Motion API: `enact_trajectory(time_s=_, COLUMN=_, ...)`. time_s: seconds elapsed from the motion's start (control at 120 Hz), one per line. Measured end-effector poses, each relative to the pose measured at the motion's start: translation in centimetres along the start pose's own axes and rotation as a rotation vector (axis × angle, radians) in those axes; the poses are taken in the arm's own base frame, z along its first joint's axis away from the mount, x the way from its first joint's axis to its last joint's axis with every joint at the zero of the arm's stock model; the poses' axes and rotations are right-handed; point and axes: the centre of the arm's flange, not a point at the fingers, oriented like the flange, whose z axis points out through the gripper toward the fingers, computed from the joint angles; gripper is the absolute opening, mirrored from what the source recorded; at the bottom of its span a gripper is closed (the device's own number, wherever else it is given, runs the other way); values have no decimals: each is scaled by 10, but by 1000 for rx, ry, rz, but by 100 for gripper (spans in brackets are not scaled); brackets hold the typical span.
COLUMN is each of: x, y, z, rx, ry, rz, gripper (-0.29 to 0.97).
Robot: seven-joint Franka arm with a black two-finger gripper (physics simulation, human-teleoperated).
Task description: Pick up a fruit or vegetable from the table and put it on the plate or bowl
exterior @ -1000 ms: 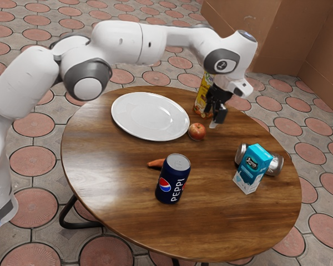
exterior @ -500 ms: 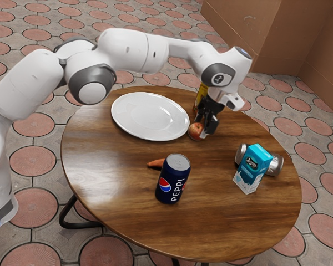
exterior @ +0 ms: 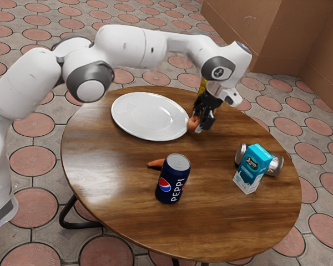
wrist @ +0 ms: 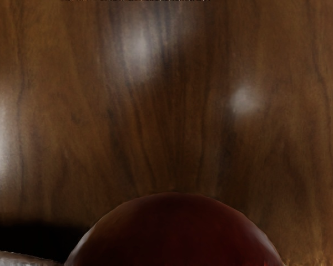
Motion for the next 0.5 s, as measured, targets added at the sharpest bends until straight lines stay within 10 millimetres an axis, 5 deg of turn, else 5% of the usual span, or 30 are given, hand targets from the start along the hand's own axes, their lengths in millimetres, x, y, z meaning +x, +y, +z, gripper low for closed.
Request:
enact_trajectory(time_s=0.192, x=-17, y=22, z=-46, rx=64, ry=-7, rz=32, gripper=37)
enact_trajectory(time_s=0.292, x=-44, y=31, z=-66, rx=75, ry=-23, rz=37, gripper=37)
enact_trajectory(time_s=0.5, x=-119, y=-2, z=-44, rx=38, ry=-130, rz=-42, gripper=37)
